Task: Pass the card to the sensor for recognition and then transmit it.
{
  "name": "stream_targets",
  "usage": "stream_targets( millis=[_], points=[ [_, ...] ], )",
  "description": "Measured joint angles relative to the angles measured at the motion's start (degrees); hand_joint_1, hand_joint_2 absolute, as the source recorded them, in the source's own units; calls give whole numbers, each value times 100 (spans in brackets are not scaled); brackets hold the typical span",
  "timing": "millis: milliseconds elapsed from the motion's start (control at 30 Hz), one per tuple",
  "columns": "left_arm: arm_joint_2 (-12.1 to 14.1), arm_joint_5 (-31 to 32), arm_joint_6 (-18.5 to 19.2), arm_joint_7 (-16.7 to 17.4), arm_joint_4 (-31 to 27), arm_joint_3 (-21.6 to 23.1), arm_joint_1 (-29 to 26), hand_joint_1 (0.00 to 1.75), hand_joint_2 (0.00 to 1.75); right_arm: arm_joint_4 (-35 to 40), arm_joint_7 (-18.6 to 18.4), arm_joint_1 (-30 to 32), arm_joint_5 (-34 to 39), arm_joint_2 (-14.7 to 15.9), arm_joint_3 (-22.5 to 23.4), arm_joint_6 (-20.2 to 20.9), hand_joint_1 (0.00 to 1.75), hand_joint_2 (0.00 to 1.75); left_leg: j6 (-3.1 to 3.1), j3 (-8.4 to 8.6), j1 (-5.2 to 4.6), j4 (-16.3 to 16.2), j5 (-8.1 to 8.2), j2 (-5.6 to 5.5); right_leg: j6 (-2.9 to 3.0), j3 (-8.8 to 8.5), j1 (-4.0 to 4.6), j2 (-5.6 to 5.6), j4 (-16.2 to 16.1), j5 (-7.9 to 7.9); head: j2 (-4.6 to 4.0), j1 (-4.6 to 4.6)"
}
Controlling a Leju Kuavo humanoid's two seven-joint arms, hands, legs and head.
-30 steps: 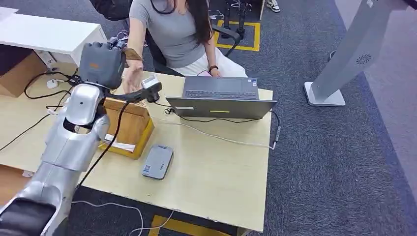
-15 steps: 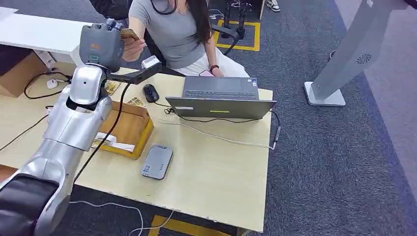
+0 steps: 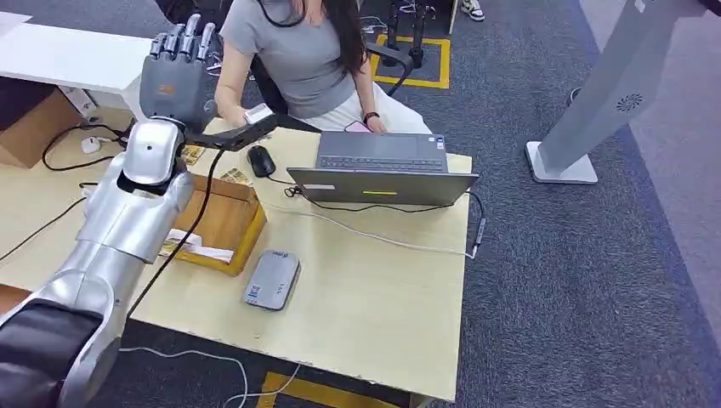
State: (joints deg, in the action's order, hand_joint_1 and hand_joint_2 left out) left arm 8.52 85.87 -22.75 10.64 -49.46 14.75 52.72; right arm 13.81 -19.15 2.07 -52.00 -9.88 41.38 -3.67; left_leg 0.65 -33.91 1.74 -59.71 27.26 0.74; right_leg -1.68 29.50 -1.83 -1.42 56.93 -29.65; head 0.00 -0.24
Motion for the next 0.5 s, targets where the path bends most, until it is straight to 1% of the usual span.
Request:
stream_targets(
  millis=[67,100,200,233,367,400,433,500],
  points=[
    [22,-287,-204,-250,-73,-2,-135,0,175,0,13,1,-2,0,22,2,0,0,0,1,0,0,0,0,0,-2,0,0,1,0,0,0],
    [55,-545,-350,-438,-232,-15,-301,0,175,0,22,2,-2,0,35,0,0,0,0,0,-1,2,1,2,0,-3,0,2,2,-1,0,-2],
    [218,-1336,-758,-993,-1049,-72,-1019,0,175,0,74,8,-2,0,59,-4,0,0,1,0,-1,5,2,7,0,-1,0,9,0,-3,0,0],
    [249,-1423,-797,-1048,-1148,-87,-1113,0,175,-2,81,7,-2,0,61,-6,0,0,2,1,-1,5,3,10,0,0,-1,12,1,-3,0,0],
    [258,-1465,-816,-1074,-1200,-96,-1167,0,175,-2,83,8,-2,0,63,-9,0,0,3,2,-1,5,4,11,0,0,-1,13,1,-3,0,-2],
    [376,-1788,-942,-1316,-1889,-256,-1831,0,175,-9,118,19,-2,0,127,-18,0,0,4,-1,0,5,6,13,-2,9,0,13,-1,-8,0,0],
    [468,-1834,-916,-1401,-2362,-426,-2227,0,175,-9,135,24,-20,2,183,-24,0,0,4,-6,1,5,3,-4,-2,8,0,-8,-1,-9,0,2],
    [506,-1979,-1028,-1542,-2609,-531,-2395,0,175,-9,142,21,-77,2,195,-28,0,0,4,-6,0,7,2,-2,-2,0,0,-5,1,-6,0,2]
  ],
)
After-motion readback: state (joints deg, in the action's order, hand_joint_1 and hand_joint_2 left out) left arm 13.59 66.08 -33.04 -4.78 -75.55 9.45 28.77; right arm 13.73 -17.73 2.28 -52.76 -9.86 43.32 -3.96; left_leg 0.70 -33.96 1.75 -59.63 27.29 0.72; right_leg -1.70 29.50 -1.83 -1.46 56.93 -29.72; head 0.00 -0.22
